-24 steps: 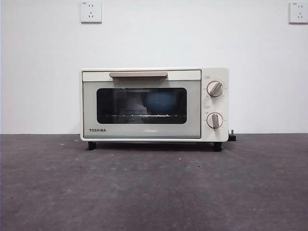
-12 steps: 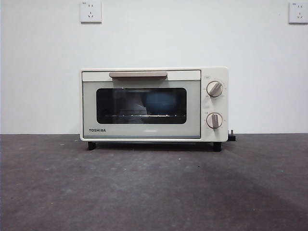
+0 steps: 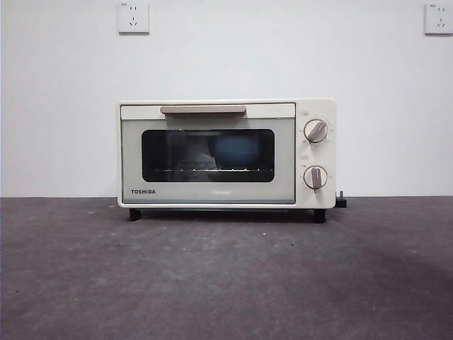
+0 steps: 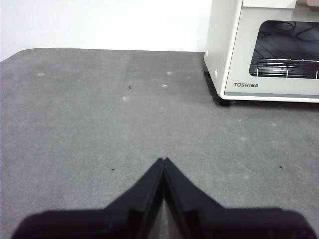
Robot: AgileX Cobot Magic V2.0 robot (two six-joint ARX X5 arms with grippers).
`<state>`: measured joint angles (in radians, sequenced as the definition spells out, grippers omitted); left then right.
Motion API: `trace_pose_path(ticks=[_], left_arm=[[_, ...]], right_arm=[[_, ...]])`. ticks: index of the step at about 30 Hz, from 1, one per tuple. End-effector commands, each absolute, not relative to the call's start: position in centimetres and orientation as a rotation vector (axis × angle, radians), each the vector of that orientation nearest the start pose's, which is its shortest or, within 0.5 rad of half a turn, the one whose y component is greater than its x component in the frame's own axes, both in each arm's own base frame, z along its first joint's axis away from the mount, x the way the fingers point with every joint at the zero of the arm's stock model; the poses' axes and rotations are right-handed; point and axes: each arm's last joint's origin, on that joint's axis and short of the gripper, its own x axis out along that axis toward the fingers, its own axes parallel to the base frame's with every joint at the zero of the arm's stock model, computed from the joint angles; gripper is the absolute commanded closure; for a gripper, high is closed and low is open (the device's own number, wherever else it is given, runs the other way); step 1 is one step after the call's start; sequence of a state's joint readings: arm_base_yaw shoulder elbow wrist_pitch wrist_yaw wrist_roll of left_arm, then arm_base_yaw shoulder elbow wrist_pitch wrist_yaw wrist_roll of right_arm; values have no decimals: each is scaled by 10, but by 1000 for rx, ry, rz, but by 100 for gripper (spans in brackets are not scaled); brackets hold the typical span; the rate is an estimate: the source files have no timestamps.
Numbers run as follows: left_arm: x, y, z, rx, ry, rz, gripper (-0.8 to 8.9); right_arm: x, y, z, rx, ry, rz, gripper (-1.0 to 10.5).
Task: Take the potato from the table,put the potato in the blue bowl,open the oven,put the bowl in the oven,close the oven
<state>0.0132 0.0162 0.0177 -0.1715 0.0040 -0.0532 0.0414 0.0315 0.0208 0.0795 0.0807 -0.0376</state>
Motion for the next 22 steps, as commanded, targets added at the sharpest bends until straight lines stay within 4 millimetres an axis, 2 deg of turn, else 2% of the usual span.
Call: trace_pose_path(ticks=[1, 13, 22], left_arm=[[97, 1, 149, -59, 173, 15, 818], [97, 1, 149, -59, 177, 15, 818], [97, 1, 149, -59, 177, 15, 818]], right_arm=[[97, 0, 171, -26, -36, -52, 946], [96, -2, 150, -26, 178, -75, 946], [96, -2, 150, -26, 174, -77, 946]])
